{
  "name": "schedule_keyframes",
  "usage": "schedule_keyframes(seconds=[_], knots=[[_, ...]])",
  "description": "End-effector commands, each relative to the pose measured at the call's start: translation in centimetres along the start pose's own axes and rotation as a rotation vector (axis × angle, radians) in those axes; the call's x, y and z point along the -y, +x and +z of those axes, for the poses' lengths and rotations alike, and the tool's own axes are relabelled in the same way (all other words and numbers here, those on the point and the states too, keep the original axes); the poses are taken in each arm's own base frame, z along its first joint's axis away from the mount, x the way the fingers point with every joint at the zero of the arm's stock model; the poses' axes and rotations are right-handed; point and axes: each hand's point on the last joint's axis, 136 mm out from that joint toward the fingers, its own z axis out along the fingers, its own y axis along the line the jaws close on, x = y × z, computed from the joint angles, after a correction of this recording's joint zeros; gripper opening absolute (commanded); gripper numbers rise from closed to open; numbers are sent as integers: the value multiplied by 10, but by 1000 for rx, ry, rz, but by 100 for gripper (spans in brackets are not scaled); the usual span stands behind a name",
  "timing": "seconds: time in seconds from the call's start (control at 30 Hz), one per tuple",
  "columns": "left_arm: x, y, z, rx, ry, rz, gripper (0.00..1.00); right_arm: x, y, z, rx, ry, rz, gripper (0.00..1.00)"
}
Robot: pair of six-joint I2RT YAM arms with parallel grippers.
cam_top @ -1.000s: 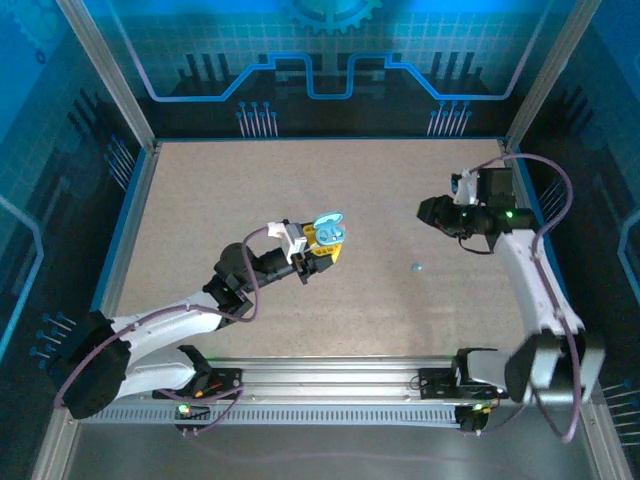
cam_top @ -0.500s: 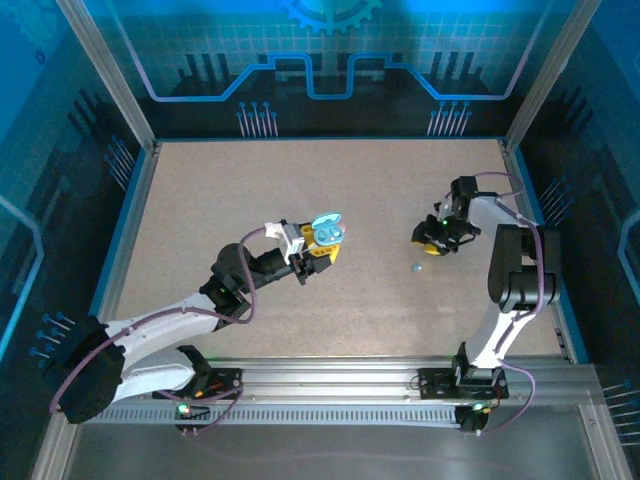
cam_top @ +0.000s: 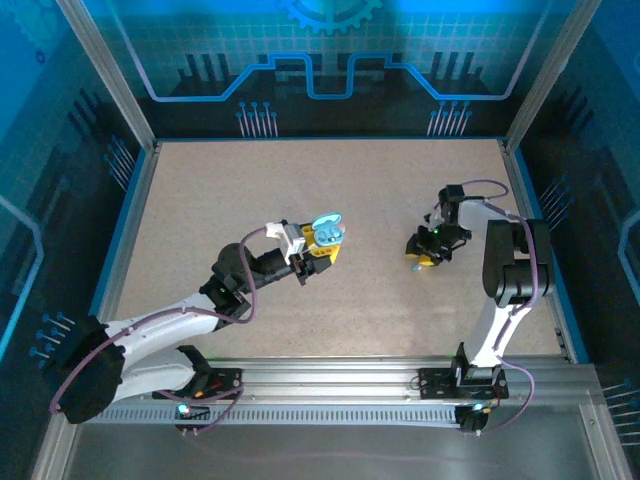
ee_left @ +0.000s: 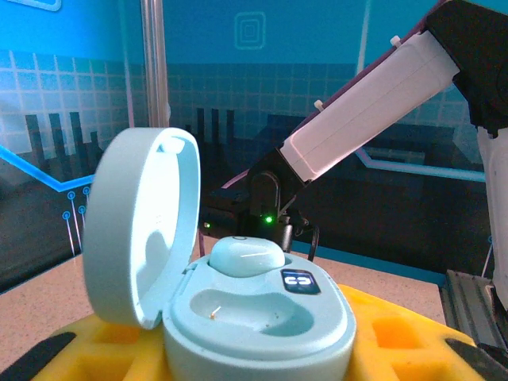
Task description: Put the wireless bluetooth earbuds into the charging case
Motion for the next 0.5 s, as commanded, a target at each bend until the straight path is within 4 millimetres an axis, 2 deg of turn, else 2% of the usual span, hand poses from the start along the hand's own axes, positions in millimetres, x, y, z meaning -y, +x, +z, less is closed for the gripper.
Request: schedule_keyframes(seconds=[0.0,0.3,0.47], knots=[[2,-6,1,25,2,11,36,5,24,7,-69,33,0,38],[2,-6,0,27,2,7,37,-5,46,1,-77,12,-9,36],[2,-5,0,26,3,7,37,-17,63,0,-102,-28,-27,35]])
